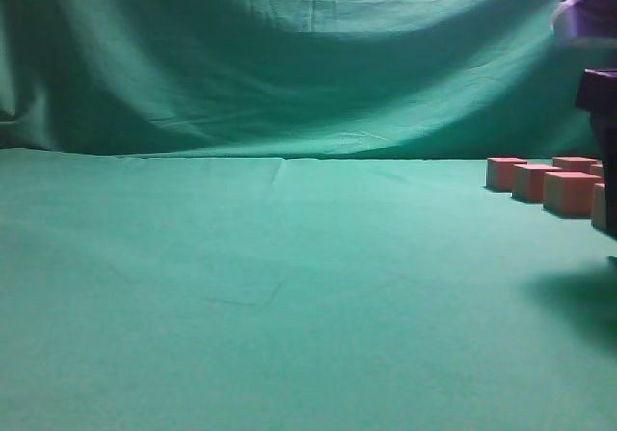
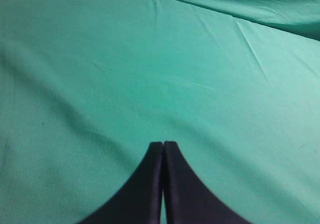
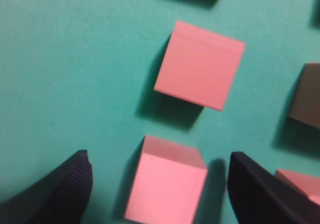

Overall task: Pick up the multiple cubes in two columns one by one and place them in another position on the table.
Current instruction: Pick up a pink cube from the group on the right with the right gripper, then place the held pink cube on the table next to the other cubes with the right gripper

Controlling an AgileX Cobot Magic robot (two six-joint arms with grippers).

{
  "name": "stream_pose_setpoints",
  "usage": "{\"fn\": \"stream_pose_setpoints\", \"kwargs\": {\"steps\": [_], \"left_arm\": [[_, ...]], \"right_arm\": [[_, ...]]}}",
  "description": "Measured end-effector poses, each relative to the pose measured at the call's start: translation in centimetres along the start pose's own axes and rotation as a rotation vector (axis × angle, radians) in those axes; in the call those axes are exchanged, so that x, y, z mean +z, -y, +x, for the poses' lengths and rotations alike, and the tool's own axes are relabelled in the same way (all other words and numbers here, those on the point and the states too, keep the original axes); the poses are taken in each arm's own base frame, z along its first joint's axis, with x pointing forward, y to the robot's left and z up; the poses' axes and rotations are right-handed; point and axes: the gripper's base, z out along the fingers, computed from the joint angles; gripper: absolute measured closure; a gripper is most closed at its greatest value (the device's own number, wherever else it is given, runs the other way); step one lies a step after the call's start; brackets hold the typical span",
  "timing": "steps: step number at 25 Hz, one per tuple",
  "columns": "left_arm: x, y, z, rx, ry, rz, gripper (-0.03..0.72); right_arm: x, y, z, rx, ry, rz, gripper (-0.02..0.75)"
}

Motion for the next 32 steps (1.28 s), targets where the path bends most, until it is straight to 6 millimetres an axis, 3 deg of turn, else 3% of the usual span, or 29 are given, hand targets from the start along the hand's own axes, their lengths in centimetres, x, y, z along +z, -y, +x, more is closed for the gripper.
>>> {"fn": "stream_pose_setpoints", "kwargs": {"steps": [3, 8, 9, 14, 19, 26, 32], "left_arm": [[0.0, 0.0, 0.0, 0.000, 0.000, 0.000, 0.688], [0.0, 0.0, 0.0, 0.000, 0.000, 0.000, 0.688], [0.0, 0.0, 0.0, 0.000, 0.000, 0.000, 0.688], [0.0, 0.0, 0.0, 0.000, 0.000, 0.000, 0.688], [0.0, 0.0, 0.0, 0.000, 0.000, 0.000, 0.688], [0.0, 0.0, 0.0, 0.000, 0.000, 0.000, 0.688], [0.0, 0.0, 0.0, 0.000, 0.000, 0.000, 0.688]], "right_arm": [[0.6, 0.0, 0.0, 0.008, -0.016, -0.001, 0.202], [0.7, 0.0, 0.0, 0.014, -0.017, -0.001, 0.455], [0.7, 0.0, 0.0, 0.014, -0.017, -0.001, 0.476], [-0.5, -0.1, -1.0, 0.026, -0.059, -0.011, 0.465], [-4.3, -1.3, -4.1, -0.034, -0.092, -0.138, 0.465], [-9.2, -3.3, -8.7, -0.241, 0.044, -0.276, 0.465], [-8.6, -7.4, -12.2, -0.451, 0.041, -0.213, 0.465]]}}
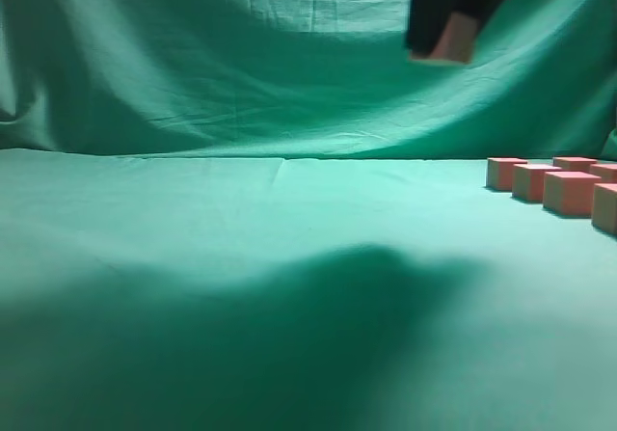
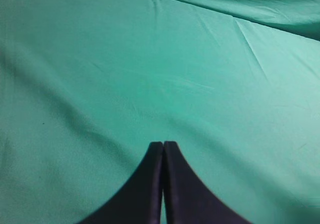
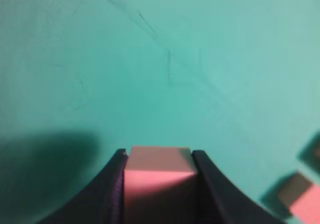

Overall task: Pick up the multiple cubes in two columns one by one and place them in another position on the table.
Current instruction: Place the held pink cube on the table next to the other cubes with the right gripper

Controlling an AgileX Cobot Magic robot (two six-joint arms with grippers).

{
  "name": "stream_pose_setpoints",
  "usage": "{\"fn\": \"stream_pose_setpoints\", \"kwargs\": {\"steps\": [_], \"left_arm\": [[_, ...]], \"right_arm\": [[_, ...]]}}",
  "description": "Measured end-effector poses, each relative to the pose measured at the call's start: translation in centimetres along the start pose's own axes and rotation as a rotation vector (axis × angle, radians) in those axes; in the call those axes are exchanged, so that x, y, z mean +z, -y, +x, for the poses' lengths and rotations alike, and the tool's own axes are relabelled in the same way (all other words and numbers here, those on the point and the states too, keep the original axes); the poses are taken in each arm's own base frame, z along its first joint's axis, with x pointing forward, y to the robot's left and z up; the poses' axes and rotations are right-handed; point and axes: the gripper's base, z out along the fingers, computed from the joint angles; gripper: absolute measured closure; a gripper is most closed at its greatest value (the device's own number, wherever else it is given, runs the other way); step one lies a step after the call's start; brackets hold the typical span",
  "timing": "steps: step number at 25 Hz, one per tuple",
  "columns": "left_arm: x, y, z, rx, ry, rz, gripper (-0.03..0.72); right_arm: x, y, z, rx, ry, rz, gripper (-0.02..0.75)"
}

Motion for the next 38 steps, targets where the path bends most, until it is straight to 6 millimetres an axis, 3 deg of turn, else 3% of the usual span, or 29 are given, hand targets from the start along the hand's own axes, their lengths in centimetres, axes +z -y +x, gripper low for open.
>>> {"fn": "stream_pose_setpoints", "kwargs": {"steps": [6, 13, 19, 27, 32, 38], "left_arm": [[0.0, 0.0, 0.0, 0.000, 0.000, 0.000, 0.688], [0.0, 0.0, 0.0, 0.000, 0.000, 0.000, 0.688], [0.0, 0.0, 0.0, 0.000, 0.000, 0.000, 0.688], [0.0, 0.0, 0.0, 0.000, 0.000, 0.000, 0.688], [0.0, 0.0, 0.0, 0.000, 0.000, 0.000, 0.688], [0.0, 0.0, 0.0, 0.000, 0.000, 0.000, 0.688]], "right_arm": [[4.5, -1.2, -3.7, -0.097, -0.052, 0.012, 0.465], [9.3, -0.1, -5.7, -0.110, -0.104, 0.021, 0.465], [10.8, 0.5, -5.8, -0.123, -0.131, 0.052, 0.465], [10.9, 0.9, -5.8, -0.107, -0.144, 0.089, 0.465], [12.4, 1.0, -5.4, -0.101, -0.184, 0.076, 0.465], [12.6, 1.0, -5.3, -0.099, -0.190, 0.073, 0.465]]}}
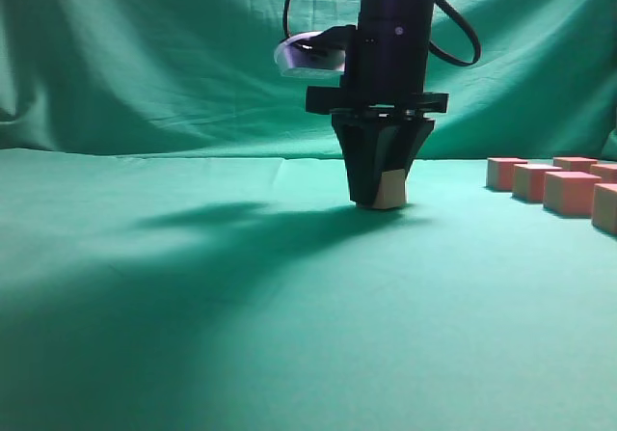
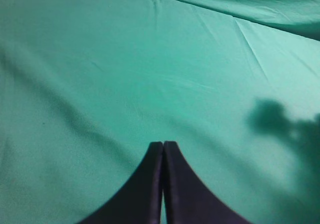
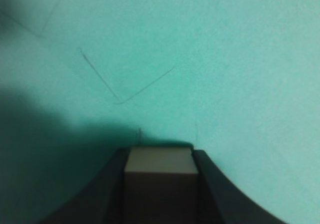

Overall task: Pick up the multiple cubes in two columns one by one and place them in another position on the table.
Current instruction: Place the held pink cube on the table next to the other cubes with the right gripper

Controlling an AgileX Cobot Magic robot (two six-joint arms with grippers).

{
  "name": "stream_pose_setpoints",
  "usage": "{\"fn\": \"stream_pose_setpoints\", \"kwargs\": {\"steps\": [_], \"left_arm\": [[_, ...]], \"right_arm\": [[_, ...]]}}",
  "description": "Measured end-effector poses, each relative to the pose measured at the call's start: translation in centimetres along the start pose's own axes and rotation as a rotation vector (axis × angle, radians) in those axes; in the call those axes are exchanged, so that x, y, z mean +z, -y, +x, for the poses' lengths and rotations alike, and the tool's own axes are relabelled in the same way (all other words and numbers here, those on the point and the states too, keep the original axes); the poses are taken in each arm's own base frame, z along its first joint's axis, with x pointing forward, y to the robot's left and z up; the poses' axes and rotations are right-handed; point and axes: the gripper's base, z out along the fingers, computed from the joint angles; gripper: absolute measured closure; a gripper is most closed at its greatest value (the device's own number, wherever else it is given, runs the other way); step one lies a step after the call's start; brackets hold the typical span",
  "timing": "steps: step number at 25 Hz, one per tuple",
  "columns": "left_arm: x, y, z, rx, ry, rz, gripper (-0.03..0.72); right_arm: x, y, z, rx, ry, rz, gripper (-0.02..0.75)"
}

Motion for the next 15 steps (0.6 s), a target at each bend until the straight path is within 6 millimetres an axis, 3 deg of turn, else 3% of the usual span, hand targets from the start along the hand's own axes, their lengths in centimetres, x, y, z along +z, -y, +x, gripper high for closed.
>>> {"fn": "stream_pose_setpoints", "kwargs": {"steps": [3, 10, 13, 14, 15], "left_arm": [[0.0, 0.0, 0.0, 0.000, 0.000, 0.000, 0.688], [0.0, 0.0, 0.0, 0.000, 0.000, 0.000, 0.688], [0.0, 0.0, 0.0, 0.000, 0.000, 0.000, 0.688], [0.0, 0.0, 0.0, 0.000, 0.000, 0.000, 0.688], [0.0, 0.0, 0.0, 0.000, 0.000, 0.000, 0.688]], "right_arm": [[0.0, 0.0, 0.0, 0.002, 0.000, 0.000, 0.465], [0.2, 0.0, -0.1, 0.005, -0.011, -0.008, 0.118], [-1.0, 0.1, -0.6, 0.020, 0.001, -0.005, 0.095], [-1.6, 0.2, -0.9, 0.028, 0.010, -0.002, 0.055], [-2.3, 0.3, -1.2, 0.036, 0.027, 0.003, 0.069]]}}
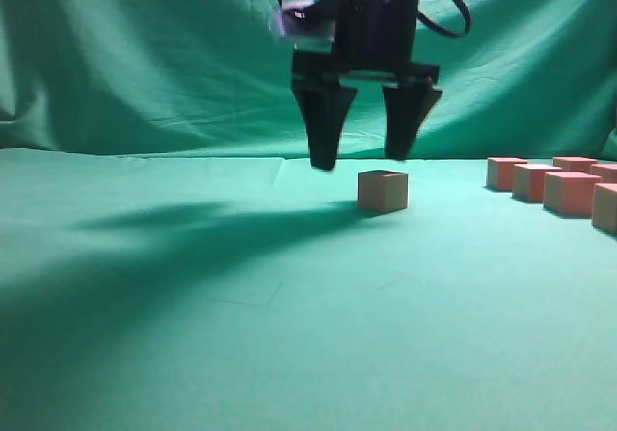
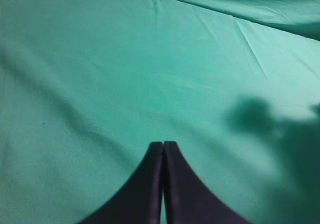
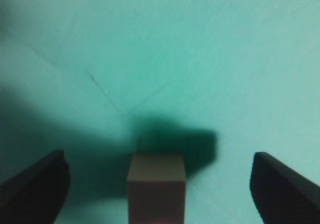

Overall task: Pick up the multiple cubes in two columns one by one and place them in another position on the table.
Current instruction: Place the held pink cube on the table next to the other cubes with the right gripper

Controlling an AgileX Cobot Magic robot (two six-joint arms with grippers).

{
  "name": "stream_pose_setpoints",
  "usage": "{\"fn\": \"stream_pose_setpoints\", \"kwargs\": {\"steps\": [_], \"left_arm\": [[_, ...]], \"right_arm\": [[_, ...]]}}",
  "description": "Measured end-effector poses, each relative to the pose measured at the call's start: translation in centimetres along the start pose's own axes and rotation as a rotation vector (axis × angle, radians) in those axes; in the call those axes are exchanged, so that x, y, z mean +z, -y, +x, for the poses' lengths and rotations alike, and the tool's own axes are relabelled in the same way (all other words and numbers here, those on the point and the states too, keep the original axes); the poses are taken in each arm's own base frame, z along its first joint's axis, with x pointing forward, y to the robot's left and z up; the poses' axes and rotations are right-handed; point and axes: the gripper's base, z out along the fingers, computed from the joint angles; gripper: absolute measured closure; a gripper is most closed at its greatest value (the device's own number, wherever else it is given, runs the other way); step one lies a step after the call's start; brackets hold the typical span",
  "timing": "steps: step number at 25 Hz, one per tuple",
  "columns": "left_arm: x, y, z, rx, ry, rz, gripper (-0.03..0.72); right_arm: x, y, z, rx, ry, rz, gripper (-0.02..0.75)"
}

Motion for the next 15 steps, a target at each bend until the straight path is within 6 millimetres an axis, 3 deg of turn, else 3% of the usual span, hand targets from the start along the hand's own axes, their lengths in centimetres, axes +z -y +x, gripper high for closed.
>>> {"fn": "stream_pose_setpoints", "kwargs": {"steps": [5, 6, 8, 11, 15], "left_arm": [[0.0, 0.0, 0.0, 0.000, 0.000, 0.000, 0.688], [0.0, 0.0, 0.0, 0.000, 0.000, 0.000, 0.688], [0.0, 0.0, 0.0, 0.000, 0.000, 0.000, 0.688], [0.0, 0.0, 0.0, 0.000, 0.000, 0.000, 0.688], [0.0, 0.0, 0.0, 0.000, 0.000, 0.000, 0.688]], "right_arm": [[-3.6, 0.1, -1.0, 0.023, 0.096, 0.026, 0.069], [-4.4, 0.1, -0.9, 0.043, 0.110, 0.028, 0.118], [-6.4, 0.0, -0.6, 0.089, 0.146, 0.039, 0.122], [-10.4, -0.1, 0.2, 0.146, 0.218, 0.084, 0.197], [-15.2, -0.4, 2.7, 0.181, 0.283, 0.162, 0.176]]}}
